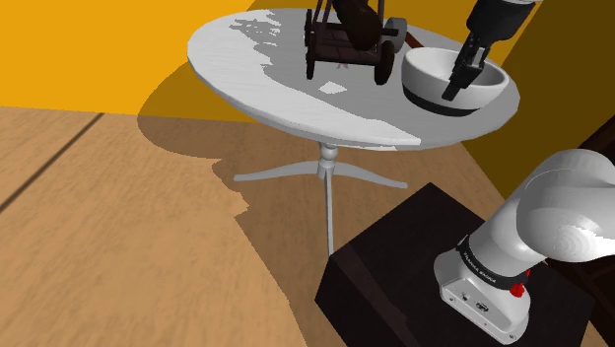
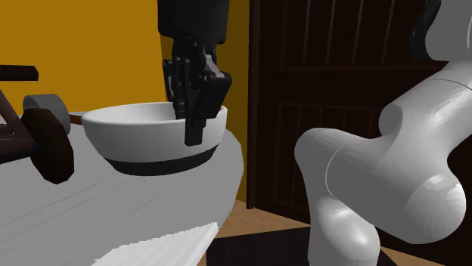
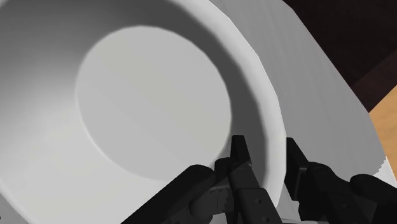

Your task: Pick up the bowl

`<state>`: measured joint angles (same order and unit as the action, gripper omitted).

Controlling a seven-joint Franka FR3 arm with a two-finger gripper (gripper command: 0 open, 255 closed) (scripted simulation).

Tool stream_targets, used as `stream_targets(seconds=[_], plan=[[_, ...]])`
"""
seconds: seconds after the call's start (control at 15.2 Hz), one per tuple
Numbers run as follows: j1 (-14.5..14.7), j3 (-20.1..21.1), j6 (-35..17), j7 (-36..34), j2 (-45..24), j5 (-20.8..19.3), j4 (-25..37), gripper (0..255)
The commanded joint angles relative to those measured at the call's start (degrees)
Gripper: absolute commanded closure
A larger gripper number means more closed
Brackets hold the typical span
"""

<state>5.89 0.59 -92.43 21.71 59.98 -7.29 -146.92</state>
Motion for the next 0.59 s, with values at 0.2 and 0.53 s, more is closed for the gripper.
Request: stream_targets(seconds=[0.2, 0.53], plan=[[0.0, 0.1, 1.3, 0.1, -0.4, 0.1, 1.8, 255], [-0.1, 0.2, 4.4, 0.5, -2.0, 0.1, 6.4, 255]])
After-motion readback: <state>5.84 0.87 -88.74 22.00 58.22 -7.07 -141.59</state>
